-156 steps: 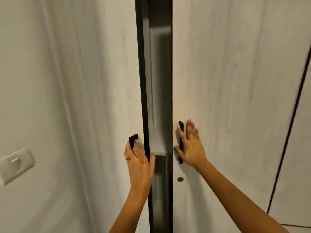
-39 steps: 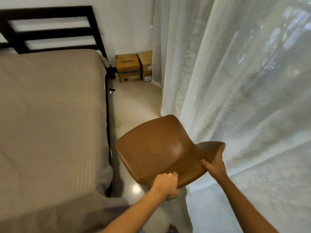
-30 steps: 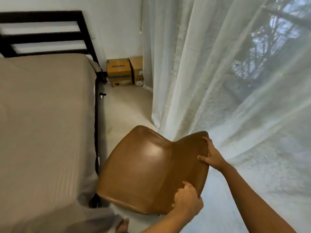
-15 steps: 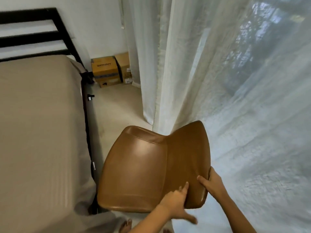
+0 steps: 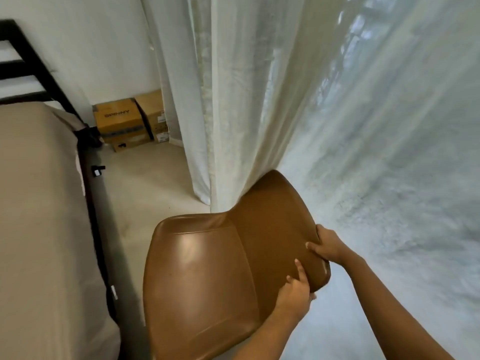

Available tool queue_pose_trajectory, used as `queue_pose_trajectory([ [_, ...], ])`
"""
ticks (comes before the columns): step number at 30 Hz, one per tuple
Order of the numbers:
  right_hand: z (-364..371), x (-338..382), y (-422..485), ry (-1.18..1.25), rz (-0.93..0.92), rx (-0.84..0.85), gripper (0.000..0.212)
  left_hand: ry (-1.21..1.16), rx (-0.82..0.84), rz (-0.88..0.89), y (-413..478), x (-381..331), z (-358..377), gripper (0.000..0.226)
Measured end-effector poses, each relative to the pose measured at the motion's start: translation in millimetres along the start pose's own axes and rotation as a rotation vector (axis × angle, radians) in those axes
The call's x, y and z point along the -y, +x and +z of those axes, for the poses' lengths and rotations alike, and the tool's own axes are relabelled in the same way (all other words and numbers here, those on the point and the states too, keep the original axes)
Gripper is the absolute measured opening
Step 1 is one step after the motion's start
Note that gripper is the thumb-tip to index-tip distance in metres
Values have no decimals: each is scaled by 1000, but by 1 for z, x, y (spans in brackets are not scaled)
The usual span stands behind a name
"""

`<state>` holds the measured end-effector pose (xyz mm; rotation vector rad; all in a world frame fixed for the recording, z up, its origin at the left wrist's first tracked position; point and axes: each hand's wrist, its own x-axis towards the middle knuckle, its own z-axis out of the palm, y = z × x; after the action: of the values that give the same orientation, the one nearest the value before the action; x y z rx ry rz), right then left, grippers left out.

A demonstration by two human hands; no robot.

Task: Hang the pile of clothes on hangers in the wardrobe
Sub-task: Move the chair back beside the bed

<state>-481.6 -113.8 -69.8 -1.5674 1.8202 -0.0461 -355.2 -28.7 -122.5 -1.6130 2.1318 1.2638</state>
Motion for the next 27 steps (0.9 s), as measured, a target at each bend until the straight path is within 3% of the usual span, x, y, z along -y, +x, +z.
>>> queue_pose_trajectory([
  [8,-4,20,36,13,54,-319,37,24,-162,38,45,-20,-37,82],
  [14,17,8,25,-151,111,-339,62,-105,-251,29,52,-10,-28,87],
  [22,27,-1,36,-198,89,-453,61,-125,-149,71,71,-13,-31,85],
  [27,20,4,25,-192,120,-394,62,-107,-148,42,54,-17,-40,82],
])
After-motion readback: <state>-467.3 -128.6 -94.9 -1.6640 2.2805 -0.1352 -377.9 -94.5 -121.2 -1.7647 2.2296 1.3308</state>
